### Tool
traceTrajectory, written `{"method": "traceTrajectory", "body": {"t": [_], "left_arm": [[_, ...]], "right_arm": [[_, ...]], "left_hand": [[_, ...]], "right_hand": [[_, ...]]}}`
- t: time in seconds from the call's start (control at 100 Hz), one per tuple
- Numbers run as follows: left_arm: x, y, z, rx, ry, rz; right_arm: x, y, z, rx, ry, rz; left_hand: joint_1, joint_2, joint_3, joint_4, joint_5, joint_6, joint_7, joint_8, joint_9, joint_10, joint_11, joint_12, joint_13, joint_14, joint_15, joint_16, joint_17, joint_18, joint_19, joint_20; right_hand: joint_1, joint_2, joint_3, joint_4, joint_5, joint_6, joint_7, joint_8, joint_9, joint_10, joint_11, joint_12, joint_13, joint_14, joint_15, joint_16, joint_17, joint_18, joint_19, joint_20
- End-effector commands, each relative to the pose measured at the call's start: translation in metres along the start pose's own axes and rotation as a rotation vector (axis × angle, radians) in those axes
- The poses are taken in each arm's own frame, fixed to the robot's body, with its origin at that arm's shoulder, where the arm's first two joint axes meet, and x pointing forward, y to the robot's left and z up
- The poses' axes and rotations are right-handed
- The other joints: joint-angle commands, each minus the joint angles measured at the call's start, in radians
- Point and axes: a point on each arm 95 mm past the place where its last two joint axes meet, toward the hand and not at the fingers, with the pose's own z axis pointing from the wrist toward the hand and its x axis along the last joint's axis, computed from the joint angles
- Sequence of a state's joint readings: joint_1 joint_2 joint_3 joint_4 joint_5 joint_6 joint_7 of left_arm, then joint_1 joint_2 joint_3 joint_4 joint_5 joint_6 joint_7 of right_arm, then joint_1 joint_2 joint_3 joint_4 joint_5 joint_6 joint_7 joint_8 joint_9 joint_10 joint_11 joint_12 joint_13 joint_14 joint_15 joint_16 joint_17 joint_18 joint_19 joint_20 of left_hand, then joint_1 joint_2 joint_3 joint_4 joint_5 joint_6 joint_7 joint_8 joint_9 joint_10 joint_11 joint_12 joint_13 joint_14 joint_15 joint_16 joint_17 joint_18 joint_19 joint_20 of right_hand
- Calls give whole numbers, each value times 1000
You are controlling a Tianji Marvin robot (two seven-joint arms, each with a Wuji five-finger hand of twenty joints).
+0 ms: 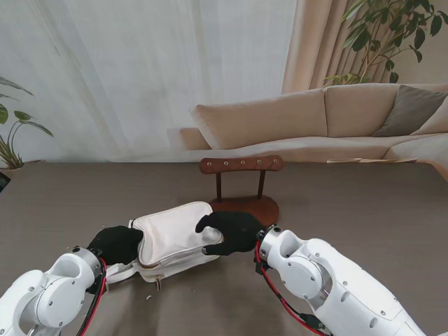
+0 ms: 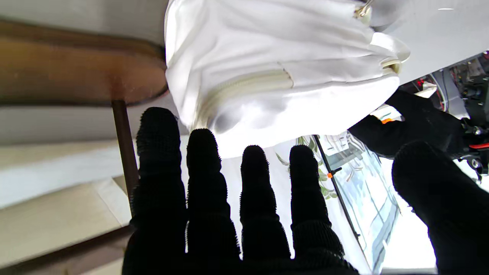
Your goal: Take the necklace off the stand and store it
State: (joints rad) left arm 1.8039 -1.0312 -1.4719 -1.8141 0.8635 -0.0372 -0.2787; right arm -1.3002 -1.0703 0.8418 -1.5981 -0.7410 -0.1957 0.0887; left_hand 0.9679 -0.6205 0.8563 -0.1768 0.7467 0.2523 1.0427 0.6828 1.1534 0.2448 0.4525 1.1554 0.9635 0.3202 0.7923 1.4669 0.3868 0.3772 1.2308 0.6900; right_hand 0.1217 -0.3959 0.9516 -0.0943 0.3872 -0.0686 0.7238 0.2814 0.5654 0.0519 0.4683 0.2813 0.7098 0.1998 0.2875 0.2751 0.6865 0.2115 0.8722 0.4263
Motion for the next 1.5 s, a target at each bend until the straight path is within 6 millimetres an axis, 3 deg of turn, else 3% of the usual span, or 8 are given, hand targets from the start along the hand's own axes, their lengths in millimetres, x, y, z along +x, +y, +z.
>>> {"method": "traceTrajectory", "body": {"t": [0.0,0.04,0.08,0.31,0.65,0.96,1.49], "left_arm": [[5,4,-4,-26,16,1],[4,3,-6,-28,12,4],[3,2,-8,-28,10,7],[-1,-3,-14,-40,11,21],[-9,-14,-11,-49,17,11],[-16,-19,-17,-58,5,5],[-36,-22,-53,-105,-63,19]], "right_arm": [[13,7,6,-28,20,-18],[15,9,8,-48,16,-50],[18,12,10,-67,18,-81],[31,21,37,-80,78,-204],[28,12,70,44,90,-237],[19,-7,78,131,83,-226],[-4,-22,85,234,41,-201]], "left_hand": [[-1,46,-15,-5,-3,-130,77,27,-1,-6,7,9,22,-4,-5,-3,-11,-11,18,-6],[-1,46,-17,-5,-3,-131,78,27,0,-25,8,10,22,-4,-5,-3,-11,-11,17,-6],[0,47,-18,-5,-2,-130,79,28,-2,-7,7,9,21,-4,-5,-3,-12,-11,17,-6],[1,49,-22,-5,-4,-136,79,28,-5,-10,7,9,17,-7,-6,-2,-15,-13,14,-7],[4,53,-28,-5,-8,-137,80,27,-7,-12,7,10,13,-7,-6,-1,-21,-19,12,-8],[6,56,-33,-5,-12,-138,81,26,-11,-16,5,12,7,-10,-7,0,-25,-22,11,-8],[13,59,-41,-3,-13,-133,84,23,-14,-16,1,16,-3,-7,-11,2,-39,-24,8,-6]], "right_hand": [[-24,-2,1,18,12,-24,4,11,6,-30,7,7,-15,-21,-18,-6,-453,22,27,21],[-26,-4,-1,18,18,-26,5,11,3,-26,6,7,-25,-23,-23,-7,-454,22,26,20],[-29,-7,-1,17,24,-30,3,10,1,-30,6,8,-33,-27,-26,-8,-452,20,27,21],[-40,-13,7,19,24,-64,-13,6,-25,-68,-8,-3,-84,-119,-69,-46,-475,-11,-5,-4],[-39,-3,4,19,3,-107,-39,-10,-27,-117,-85,-43,-132,-205,-116,-108,-512,-70,-37,-53],[-42,7,-3,20,-7,-134,-52,-27,-16,-151,-130,-62,-130,-195,-138,-125,-521,-71,-35,-69],[-37,13,-2,22,-6,-123,-48,-30,-5,-138,-128,-59,-105,-188,-122,-118,-521,-68,-33,-75]]}}
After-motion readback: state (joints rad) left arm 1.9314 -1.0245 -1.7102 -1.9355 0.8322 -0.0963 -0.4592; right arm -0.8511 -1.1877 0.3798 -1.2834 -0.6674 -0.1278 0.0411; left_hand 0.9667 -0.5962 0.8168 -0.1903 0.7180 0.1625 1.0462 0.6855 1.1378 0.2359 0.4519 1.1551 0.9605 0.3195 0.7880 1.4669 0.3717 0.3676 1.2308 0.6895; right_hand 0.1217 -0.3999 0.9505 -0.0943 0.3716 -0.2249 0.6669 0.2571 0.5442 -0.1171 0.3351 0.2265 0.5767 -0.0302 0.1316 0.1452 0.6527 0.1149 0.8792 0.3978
